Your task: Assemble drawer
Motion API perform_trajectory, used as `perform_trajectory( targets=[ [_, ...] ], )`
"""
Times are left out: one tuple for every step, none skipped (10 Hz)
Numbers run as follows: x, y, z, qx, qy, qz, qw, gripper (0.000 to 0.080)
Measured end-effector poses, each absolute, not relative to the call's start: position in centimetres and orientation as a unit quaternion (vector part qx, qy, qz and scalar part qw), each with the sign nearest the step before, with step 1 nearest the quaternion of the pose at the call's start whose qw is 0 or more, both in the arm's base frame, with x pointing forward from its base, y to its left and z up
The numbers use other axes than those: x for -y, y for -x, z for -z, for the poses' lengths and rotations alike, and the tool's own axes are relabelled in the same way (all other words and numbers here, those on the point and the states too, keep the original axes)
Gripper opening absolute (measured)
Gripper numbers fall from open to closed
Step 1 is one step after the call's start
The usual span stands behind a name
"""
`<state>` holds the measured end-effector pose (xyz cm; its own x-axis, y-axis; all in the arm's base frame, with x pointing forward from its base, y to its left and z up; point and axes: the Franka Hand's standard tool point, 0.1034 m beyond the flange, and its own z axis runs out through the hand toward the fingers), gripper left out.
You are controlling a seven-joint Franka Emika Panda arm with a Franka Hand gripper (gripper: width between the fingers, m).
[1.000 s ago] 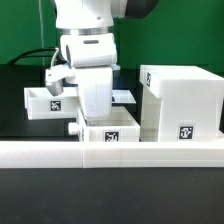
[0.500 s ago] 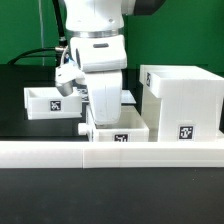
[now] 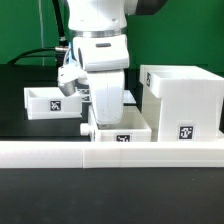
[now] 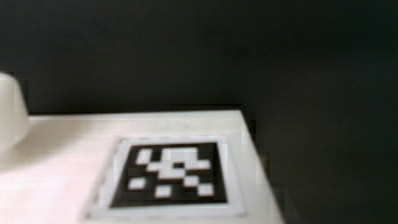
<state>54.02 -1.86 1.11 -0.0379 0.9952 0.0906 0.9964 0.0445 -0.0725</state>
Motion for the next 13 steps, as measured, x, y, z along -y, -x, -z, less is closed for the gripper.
perform_trajectory(
  targets=[
    [1.9, -54.3, -1.0, 0.72, 0.693, 0.016, 0.046, 0.0041],
    [2.0, -54.2, -1.0, 0.719, 0.693, 0.016, 0.046, 0.0041],
    [2.0, -54.6, -1.0, 0.719, 0.694, 0.029, 0.032, 0.0041],
    [1.9, -54.4, -0.9, 0.718, 0.695, 0.025, 0.036, 0.0041],
    [1.9, -54.4, -0.9, 0.716, 0.696, 0.025, 0.036, 0.0041],
    [1.9, -54.4, -1.0, 0.715, 0.697, 0.026, 0.035, 0.0041],
    [1.7, -54.5, -1.0, 0.712, 0.701, 0.03, 0.031, 0.0041],
    [1.8, -54.4, -0.9, 0.711, 0.702, 0.03, 0.031, 0.0041],
    [1.8, -54.4, -0.9, 0.711, 0.702, 0.029, 0.032, 0.0041],
    [1.8, -54.4, -0.9, 0.711, 0.702, 0.03, 0.032, 0.0041],
    [1.3, -54.4, -1.0, 0.706, 0.707, 0.032, 0.031, 0.0041],
    [0.6, -54.4, -1.0, 0.705, 0.708, 0.033, 0.033, 0.0041],
    [0.4, -54.3, -0.9, 0.705, 0.708, 0.033, 0.034, 0.0041]
  ],
)
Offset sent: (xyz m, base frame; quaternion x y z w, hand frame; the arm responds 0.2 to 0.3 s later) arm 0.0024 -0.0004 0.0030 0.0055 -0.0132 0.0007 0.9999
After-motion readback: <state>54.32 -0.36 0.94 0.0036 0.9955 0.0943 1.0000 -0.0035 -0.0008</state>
